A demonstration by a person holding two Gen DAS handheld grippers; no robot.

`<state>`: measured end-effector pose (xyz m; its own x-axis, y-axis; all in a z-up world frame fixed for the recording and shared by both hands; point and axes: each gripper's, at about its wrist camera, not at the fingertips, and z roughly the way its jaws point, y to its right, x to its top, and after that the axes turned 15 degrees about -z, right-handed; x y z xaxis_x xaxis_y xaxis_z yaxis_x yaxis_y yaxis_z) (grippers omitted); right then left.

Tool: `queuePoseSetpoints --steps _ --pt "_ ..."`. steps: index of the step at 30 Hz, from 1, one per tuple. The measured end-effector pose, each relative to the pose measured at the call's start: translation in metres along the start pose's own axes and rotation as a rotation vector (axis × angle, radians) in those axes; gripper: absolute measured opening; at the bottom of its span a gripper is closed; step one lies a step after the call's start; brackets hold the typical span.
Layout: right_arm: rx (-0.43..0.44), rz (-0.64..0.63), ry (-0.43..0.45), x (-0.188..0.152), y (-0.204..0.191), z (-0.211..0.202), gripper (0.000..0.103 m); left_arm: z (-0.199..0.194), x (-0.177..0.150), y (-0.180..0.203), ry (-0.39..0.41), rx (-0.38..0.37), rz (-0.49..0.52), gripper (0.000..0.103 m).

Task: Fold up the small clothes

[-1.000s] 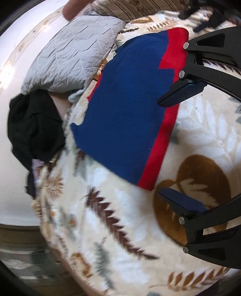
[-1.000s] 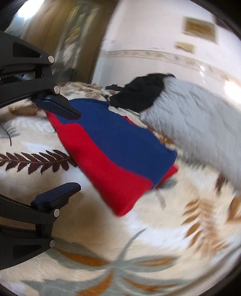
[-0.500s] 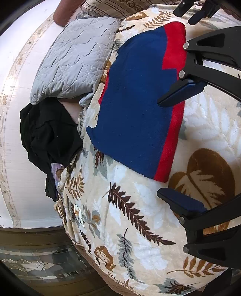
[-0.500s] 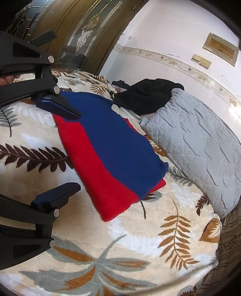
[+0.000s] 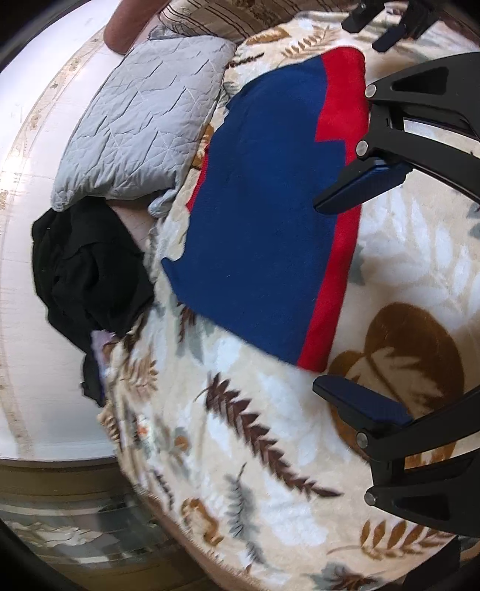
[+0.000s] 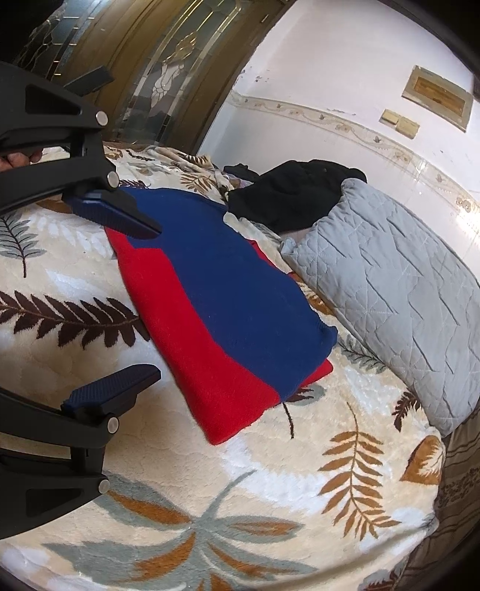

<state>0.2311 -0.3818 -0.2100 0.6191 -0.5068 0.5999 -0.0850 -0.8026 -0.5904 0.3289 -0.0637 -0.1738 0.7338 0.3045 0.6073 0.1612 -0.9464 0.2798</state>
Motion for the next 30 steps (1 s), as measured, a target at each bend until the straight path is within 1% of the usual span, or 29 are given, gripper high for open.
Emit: queuePoseSetpoints --steps 5,9,11,13,15,18,19,21,24,30 --pt "0.023 0.046 -0.014 -0.001 0.007 0.004 0.074 0.022 0.002 -0.012 -0.173 -0.092 -0.119 0.089" --pt "0.081 0.135 -0.020 -0.002 0.021 0.010 0.074 0.037 0.000 -0.020 -0.282 -0.194 -0.219 0.089" --pt "0.103 0.191 -0.034 -0.003 0.031 0.016 0.074 0.044 -0.001 -0.025 -0.322 -0.230 -0.276 0.080" --pt "0.114 0.249 -0.039 -0.005 0.041 0.021 0.074 0.048 -0.002 -0.027 -0.341 -0.263 -0.316 0.058" --pt "0.124 0.287 -0.039 -0.005 0.048 0.024 0.074 0.052 -0.001 -0.026 -0.352 -0.281 -0.331 0.052" --pt "0.116 0.314 -0.027 -0.004 0.055 0.027 0.074 0.059 0.000 -0.026 -0.343 -0.244 -0.345 0.053" --pt "0.111 0.315 -0.024 -0.003 0.055 0.029 0.074 0.063 -0.001 -0.028 -0.350 -0.234 -0.357 0.054" --pt "0.098 0.321 -0.023 0.000 0.057 0.034 0.074 0.070 0.000 -0.031 -0.367 -0.238 -0.401 0.055" --pt "0.075 0.316 -0.019 0.003 0.057 0.043 0.074 0.076 0.005 -0.036 -0.381 -0.285 -0.484 0.067" --pt "0.061 0.296 0.032 0.018 0.055 0.061 0.074 0.099 0.020 -0.048 -0.393 -0.376 -0.664 0.066"
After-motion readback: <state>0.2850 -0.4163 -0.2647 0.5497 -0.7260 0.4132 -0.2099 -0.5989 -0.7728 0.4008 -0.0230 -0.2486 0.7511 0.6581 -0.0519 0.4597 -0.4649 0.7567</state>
